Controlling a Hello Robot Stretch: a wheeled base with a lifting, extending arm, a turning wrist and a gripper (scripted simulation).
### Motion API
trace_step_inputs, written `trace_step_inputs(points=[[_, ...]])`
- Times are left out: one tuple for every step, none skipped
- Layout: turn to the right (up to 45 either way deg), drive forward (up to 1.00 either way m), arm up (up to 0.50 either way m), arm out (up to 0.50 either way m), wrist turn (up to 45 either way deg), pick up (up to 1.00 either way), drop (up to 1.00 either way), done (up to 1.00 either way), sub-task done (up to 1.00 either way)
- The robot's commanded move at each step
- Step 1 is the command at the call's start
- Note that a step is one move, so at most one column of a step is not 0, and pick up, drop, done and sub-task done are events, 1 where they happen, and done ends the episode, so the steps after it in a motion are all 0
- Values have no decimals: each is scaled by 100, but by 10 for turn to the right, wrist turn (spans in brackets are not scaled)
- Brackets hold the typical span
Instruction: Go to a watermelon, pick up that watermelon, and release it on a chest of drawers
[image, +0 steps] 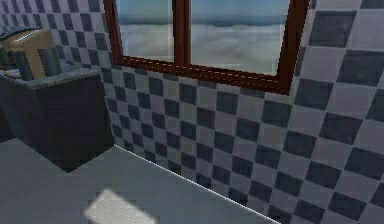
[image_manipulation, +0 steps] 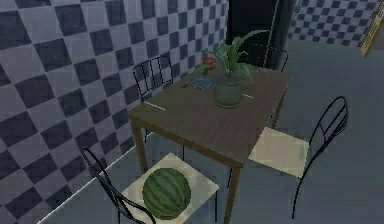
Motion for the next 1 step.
trace_step_inputs(points=[[0,0,0,24,0,0,0,0,0]])
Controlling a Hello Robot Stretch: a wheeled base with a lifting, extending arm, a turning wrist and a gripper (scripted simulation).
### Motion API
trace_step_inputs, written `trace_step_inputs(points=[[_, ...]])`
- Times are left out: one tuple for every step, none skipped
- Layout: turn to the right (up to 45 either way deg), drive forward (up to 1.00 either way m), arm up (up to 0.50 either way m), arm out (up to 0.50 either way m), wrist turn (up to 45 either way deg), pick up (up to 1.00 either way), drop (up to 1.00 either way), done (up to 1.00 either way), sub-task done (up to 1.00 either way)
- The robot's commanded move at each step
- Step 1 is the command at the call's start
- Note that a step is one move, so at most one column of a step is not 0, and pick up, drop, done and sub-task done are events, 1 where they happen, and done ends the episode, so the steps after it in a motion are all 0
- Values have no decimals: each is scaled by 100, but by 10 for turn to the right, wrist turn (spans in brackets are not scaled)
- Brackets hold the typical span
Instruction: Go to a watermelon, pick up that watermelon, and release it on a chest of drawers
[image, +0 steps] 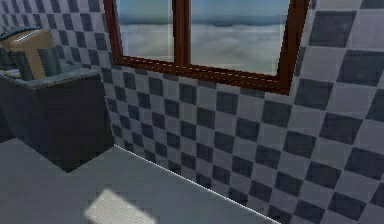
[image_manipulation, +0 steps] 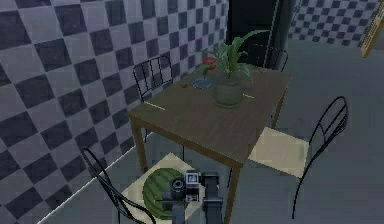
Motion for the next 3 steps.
trace_step_inputs(points=[[0,0,0,0,450,0,0,0,0],[0,0,0,0,450,0,0,0,0],[0,0,0,0,450,0,0,0,0]])
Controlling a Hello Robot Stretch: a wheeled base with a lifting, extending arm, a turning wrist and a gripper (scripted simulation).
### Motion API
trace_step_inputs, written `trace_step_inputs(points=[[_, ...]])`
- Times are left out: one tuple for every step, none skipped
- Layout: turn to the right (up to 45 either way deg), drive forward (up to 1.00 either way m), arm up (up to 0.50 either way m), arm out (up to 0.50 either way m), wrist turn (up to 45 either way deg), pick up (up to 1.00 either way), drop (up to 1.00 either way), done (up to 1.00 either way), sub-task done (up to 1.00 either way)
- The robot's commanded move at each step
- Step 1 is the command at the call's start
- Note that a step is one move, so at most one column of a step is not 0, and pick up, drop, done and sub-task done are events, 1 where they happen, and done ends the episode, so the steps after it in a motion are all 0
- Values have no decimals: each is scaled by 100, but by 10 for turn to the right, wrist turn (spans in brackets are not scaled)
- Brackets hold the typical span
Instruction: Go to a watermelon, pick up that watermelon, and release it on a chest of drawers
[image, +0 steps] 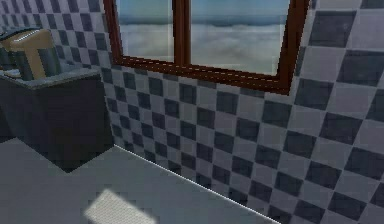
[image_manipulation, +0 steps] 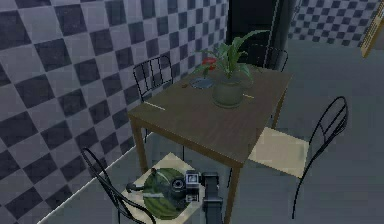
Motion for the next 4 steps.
trace_step_inputs(points=[[0,0,0,0,240,0,0,0,0],[0,0,-30,0,0,0,0,0,0],[0,0,0,0,0,100,0,0,0],[0,0,10,0,0,0,0,0,0]])
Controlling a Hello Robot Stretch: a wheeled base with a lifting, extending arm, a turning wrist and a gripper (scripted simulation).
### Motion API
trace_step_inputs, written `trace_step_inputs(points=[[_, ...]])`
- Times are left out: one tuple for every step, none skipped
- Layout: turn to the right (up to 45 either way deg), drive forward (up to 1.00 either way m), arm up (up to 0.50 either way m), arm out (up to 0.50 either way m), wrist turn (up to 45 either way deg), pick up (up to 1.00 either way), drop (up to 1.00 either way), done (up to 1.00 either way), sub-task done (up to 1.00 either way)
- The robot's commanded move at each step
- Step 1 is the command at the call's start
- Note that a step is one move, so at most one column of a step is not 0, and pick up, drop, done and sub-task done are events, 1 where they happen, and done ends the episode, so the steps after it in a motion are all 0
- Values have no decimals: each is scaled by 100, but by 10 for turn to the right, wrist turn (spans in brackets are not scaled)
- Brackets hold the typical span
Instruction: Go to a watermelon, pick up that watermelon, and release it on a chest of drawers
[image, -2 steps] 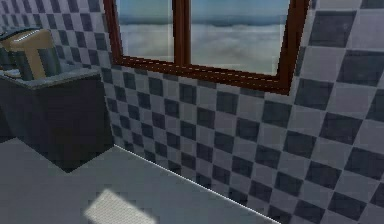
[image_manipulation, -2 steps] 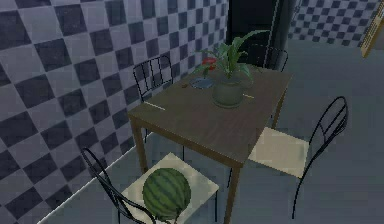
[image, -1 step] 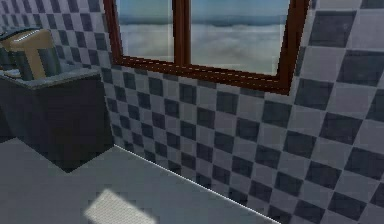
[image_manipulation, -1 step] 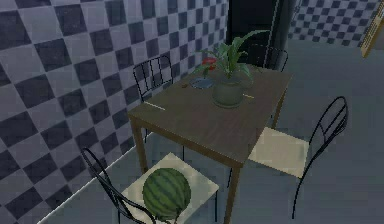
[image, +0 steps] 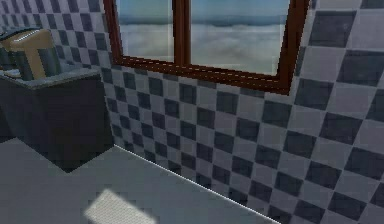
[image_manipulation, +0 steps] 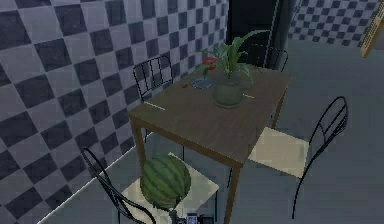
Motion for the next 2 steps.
trace_step_inputs(points=[[0,0,50,0,0,0,0,0,0],[0,0,0,0,-450,0,0,0,0]])
